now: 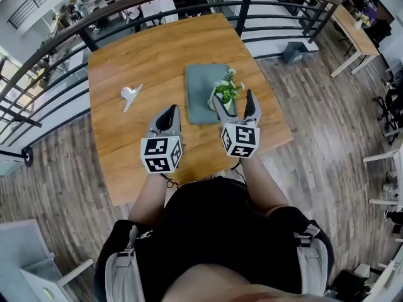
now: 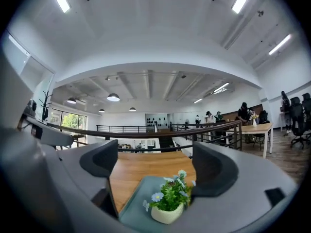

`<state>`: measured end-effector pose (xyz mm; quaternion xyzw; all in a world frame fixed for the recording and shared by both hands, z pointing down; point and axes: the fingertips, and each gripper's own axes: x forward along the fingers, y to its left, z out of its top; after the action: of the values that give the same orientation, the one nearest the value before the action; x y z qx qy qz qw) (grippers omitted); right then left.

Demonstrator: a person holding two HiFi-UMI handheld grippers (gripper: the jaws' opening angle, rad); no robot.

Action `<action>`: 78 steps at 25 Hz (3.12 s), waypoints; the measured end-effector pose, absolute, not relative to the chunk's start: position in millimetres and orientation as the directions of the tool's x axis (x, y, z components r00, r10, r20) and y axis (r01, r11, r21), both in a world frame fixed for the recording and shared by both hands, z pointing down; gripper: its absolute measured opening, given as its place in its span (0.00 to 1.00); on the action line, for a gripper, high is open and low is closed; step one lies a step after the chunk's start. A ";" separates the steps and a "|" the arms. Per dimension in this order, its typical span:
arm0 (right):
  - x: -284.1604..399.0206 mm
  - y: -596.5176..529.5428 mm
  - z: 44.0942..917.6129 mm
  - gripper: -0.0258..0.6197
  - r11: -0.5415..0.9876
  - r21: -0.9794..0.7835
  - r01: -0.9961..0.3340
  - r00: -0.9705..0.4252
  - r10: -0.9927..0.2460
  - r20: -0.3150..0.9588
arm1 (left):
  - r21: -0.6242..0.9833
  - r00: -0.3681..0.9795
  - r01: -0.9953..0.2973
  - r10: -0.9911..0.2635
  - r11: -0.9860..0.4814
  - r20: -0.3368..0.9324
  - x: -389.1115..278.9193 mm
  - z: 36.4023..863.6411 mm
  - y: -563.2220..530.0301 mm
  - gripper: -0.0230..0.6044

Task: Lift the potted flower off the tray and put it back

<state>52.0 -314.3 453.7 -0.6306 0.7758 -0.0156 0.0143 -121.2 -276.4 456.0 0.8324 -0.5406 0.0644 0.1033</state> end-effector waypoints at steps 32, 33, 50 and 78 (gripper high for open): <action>47.5 -369.0 699.5 0.90 0.252 -0.056 -0.966 -0.244 -0.825 0.510 | 0.038 0.154 -0.988 -0.936 -0.150 0.316 -167.8 479.3 -266.6 0.06; 47.6 -372.7 705.0 0.90 0.251 -0.060 -0.966 -0.245 -0.820 0.516 | 0.031 0.141 -0.990 -0.937 -0.139 0.320 -170.8 479.1 -265.6 0.06; 60.8 -436.9 735.2 0.94 0.230 -0.040 -0.972 -0.217 -0.827 0.519 | -0.038 -0.041 -0.999 -0.936 0.030 0.350 -198.4 483.0 -243.1 0.06; 55.7 -472.0 765.6 0.94 0.337 -0.053 -0.940 -0.298 -0.735 0.608 | -0.069 -0.154 -0.988 -0.918 0.138 0.366 -241.3 485.2 -225.2 0.06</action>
<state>55.7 -472.0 765.6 -0.5376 0.7790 -0.2058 -0.2485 -241.3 -225.2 485.2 0.6396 -0.7449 0.1482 0.1186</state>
